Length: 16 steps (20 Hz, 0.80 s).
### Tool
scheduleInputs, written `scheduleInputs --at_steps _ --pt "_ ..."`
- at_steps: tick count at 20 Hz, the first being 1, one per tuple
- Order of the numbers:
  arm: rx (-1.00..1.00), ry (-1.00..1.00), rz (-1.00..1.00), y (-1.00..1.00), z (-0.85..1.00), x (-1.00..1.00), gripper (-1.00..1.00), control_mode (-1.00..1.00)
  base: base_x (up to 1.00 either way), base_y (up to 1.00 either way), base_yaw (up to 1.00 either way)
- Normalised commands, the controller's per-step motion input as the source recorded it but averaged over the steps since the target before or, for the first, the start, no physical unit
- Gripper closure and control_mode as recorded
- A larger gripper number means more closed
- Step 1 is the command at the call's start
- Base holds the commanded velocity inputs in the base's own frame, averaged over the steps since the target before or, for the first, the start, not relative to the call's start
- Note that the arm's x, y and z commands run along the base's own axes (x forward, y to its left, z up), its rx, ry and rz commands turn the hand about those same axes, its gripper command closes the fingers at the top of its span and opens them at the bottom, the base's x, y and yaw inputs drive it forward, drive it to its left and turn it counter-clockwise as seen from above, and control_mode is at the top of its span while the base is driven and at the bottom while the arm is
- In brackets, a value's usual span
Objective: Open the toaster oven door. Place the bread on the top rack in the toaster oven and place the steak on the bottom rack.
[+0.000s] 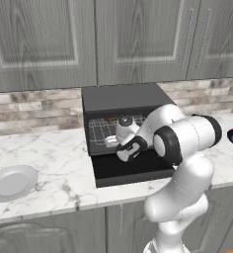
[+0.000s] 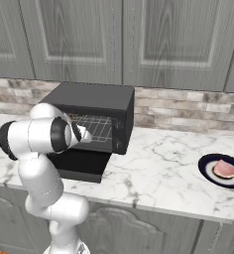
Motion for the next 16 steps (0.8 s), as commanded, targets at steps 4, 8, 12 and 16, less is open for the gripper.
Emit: scheduleInputs --at_steps 4,8,12,16 --pt "0.01 0.0 0.0 0.0 0.0 -0.88 1.0 -1.0 0.0 0.0 0.0" --pt "0.03 0.0 0.0 0.0 0.0 -0.93 1.0 -1.0 0.0 0.0 0.0" --pt "0.04 0.0 0.0 0.0 0.03 -0.9 1.0 -1.0 0.0 0.0 0.0" --pt "0.05 0.0 0.0 0.0 0.5 -0.49 -1.0 -1.0 0.0 0.0 0.0"
